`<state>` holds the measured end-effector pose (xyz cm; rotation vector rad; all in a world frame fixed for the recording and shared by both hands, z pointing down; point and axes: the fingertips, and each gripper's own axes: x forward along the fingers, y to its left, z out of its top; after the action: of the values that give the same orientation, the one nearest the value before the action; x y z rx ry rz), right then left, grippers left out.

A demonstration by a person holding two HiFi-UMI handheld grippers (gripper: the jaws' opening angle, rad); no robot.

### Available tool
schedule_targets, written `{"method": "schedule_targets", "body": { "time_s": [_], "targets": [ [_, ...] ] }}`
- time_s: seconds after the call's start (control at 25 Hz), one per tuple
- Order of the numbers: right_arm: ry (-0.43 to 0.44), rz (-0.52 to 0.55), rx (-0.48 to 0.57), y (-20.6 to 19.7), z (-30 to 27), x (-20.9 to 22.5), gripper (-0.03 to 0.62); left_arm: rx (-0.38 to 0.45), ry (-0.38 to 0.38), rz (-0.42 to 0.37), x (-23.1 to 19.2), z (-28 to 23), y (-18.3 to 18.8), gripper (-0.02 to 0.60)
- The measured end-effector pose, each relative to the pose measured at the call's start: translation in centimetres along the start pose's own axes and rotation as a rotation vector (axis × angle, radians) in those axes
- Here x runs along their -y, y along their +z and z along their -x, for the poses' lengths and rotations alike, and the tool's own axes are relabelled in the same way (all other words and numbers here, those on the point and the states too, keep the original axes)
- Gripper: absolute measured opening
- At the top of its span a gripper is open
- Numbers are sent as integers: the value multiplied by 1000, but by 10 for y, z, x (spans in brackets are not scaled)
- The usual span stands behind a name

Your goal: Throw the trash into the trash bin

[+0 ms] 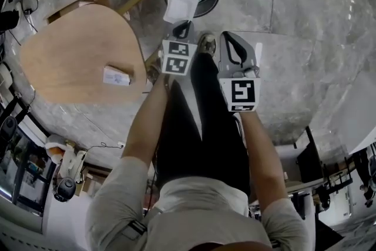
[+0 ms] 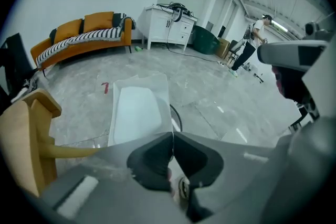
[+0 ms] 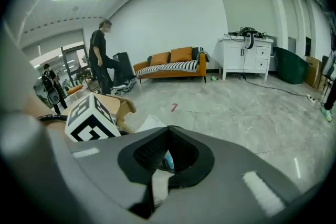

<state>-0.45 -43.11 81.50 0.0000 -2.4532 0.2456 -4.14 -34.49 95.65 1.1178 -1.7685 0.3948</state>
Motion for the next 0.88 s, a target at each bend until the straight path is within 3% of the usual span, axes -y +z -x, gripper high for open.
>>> {"method": "schedule_targets", "body": {
  "time_s": [0.2, 0.48, 0.6, 0.8, 0.88],
  "targets": [
    [16, -10, -19, -27, -25, 11, 8, -3, -14, 17, -5, -36, -1, 22],
    [10, -113, -23, -58, -55, 21, 8, -20, 1, -23, -17, -88, -20, 21],
    [1, -131, -25, -70, -71, 28, 8, -33, 0, 0, -20, -109, -31, 21],
    [-5, -145, -25, -72, -82, 35, 8, 4, 73, 19, -32, -121, -27, 25],
    [0, -147, -22, -68, -78, 31, 8, 0, 54, 39, -30, -120, -26, 92]
  ]
}}
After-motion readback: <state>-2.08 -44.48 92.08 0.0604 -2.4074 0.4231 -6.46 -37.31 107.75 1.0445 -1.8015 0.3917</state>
